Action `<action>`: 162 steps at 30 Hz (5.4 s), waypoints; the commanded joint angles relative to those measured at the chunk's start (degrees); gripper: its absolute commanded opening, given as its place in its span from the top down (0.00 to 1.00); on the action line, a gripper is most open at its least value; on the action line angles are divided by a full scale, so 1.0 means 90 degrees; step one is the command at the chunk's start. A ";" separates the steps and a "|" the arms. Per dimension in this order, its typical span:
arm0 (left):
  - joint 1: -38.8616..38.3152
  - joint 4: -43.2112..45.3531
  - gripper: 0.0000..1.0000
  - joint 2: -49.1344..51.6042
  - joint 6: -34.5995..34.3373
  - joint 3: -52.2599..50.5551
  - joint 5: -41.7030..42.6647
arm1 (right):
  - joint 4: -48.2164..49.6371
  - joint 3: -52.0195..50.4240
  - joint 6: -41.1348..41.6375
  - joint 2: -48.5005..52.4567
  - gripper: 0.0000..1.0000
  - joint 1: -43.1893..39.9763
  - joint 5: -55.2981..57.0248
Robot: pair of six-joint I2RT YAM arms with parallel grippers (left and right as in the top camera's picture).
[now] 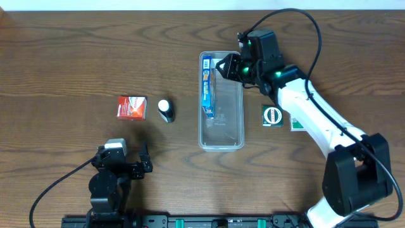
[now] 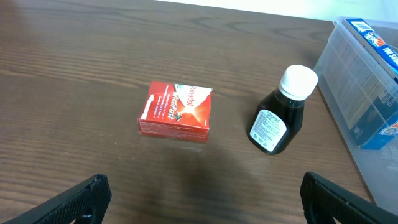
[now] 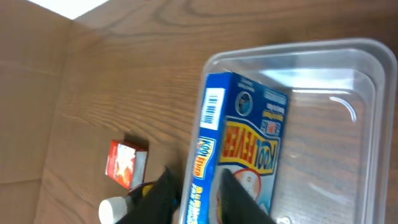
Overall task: Pack container
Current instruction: 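Lower the blue box into the container and open the right gripper, then move the right gripper to the white-and-green medicine box and grasp it, then lift the white-and-green box and carry it over the container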
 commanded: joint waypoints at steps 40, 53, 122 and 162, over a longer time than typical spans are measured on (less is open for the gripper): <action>-0.0019 -0.0002 0.02 -0.0039 -0.0007 -0.0121 0.0041 | -0.1464 0.0002 -0.1421 0.0401 0.99 0.0172 0.1353; -0.0019 -0.0002 0.02 -0.0039 -0.0007 -0.0121 0.0041 | -0.1438 0.0002 -0.1746 -0.0374 0.96 0.0153 0.1676; -0.0019 -0.0002 0.02 -0.0039 -0.0007 -0.0121 0.0041 | -0.3640 -0.0721 -0.2599 0.0959 0.32 -0.2438 0.2756; -0.0019 -0.0002 0.02 -0.0039 -0.0007 -0.0121 0.0041 | -0.3181 0.0138 -0.1496 -0.2166 0.70 -0.0345 0.1911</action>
